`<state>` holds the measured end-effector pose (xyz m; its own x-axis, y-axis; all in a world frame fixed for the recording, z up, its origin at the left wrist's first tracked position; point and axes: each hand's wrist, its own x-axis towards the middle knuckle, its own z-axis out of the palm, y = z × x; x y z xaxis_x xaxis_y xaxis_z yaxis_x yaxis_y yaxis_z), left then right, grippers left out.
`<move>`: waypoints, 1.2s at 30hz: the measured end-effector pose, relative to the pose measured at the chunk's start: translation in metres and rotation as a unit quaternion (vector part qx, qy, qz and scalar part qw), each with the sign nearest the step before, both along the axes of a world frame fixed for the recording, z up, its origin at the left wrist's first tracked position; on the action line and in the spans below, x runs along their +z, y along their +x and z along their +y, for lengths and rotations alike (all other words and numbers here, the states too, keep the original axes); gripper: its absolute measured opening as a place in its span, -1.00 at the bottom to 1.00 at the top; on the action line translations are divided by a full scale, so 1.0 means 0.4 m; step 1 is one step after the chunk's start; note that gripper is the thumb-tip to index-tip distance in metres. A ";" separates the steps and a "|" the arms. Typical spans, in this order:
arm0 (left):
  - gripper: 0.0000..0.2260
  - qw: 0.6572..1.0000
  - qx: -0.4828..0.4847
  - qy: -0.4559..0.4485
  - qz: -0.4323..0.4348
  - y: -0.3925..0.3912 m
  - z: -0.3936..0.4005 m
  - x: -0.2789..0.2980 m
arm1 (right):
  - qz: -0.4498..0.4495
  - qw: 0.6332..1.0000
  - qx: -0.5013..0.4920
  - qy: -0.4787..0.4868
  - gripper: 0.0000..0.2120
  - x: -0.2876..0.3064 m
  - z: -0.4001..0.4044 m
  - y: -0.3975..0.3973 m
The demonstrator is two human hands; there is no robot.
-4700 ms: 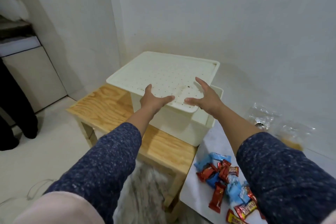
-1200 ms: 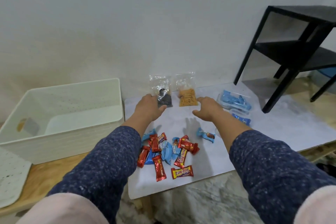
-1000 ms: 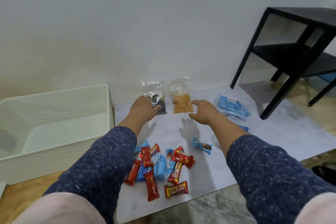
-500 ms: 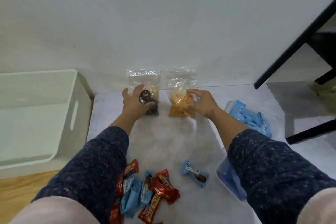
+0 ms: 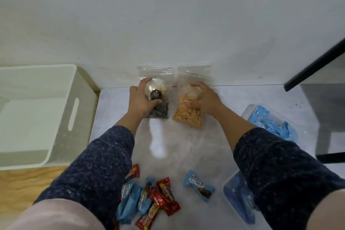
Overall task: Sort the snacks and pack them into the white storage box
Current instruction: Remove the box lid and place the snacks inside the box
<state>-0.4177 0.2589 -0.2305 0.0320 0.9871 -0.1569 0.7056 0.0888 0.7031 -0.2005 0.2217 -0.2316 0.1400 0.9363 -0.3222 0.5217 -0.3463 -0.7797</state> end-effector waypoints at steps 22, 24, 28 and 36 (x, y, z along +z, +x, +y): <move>-0.70 0.967 -0.022 0.079 -0.240 -0.234 0.041 0.241 | 0.112 0.979 -0.100 0.138 -0.73 0.308 -0.013 -0.275; -0.70 0.963 -0.039 0.089 -0.252 -0.315 0.044 0.278 | 0.109 0.973 -0.118 0.167 -0.73 0.359 -0.028 -0.359; -0.70 0.958 -0.061 0.098 -0.262 -0.498 0.060 0.339 | 0.101 0.965 -0.137 0.197 -0.70 0.428 -0.042 -0.545; -0.71 0.945 0.012 0.099 -0.310 -0.819 0.071 0.352 | 0.118 0.970 -0.090 0.192 -0.81 0.440 0.017 -0.863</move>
<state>-0.7452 0.2872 -0.0899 0.0344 0.9967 0.0734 0.1516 -0.0778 0.9854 -0.5459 0.2285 -0.0558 0.2763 0.9611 0.0022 0.2707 -0.0756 -0.9597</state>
